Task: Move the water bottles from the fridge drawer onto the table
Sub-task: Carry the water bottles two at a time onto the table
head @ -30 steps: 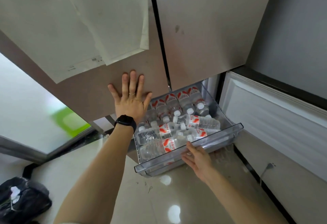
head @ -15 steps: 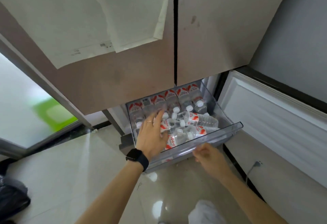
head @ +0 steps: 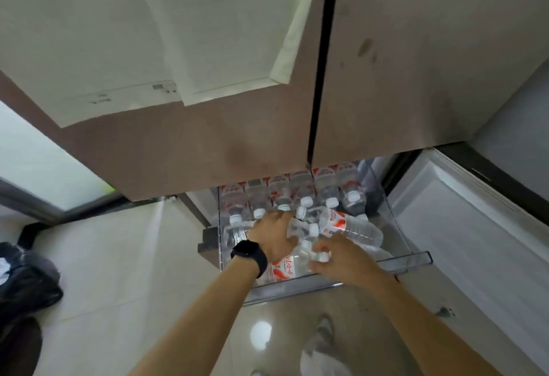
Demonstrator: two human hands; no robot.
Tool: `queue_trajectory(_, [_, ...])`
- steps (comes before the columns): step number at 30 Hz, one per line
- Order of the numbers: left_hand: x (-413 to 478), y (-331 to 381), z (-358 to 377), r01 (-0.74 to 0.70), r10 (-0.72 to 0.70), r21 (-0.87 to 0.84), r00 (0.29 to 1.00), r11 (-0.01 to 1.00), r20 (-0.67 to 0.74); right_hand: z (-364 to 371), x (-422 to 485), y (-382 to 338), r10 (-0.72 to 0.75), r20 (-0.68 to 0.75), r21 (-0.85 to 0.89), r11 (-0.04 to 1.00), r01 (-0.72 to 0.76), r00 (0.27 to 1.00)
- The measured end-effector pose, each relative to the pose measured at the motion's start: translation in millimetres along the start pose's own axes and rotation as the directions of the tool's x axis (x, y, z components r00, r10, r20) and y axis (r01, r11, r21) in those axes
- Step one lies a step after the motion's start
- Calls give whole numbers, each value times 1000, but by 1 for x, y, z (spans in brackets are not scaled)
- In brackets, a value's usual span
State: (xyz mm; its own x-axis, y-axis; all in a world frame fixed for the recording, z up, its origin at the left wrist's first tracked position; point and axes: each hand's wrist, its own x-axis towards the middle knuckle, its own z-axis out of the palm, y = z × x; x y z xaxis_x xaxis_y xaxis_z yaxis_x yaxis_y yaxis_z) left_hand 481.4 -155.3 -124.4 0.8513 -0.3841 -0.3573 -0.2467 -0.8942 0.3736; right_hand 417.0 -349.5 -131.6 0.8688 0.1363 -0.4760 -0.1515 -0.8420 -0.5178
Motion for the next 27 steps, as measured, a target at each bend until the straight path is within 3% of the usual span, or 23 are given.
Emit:
queue_trajectory(2, [16,4,2,22,-27,55,996,998,88,-4,8,4,-2,72,36,999,-1,997])
queue_trajectory(8, [43,9,-3,56,-107,180,952,982,286,-8,15,13,-65,113,141,989,49,991])
queue_trajectory(12, [45,16,-17,-39,-54,270,943,962,328,-12,17,15,-72,165,204,978,38,984])
queue_trajectory(15, [35,15,-35,-76,0,240,954,968,301,-23,10,13,-97,147,310,950,47,984])
queue_trajectory(22, [-43,-20,-71,-46,25,-204,994,978,-105,-59,-20,-14,-80,-197,308,941,139,977])
queue_trajectory(24, [-65,-32,-71,-18,-64,-367,975,930,-212,-70,-28,-36,-140,-274,269,939,216,951])
queue_trajectory(27, [-91,-42,-63,-22,-157,-602,957,798,-243,-73,-40,-75,-252,-291,161,938,307,923])
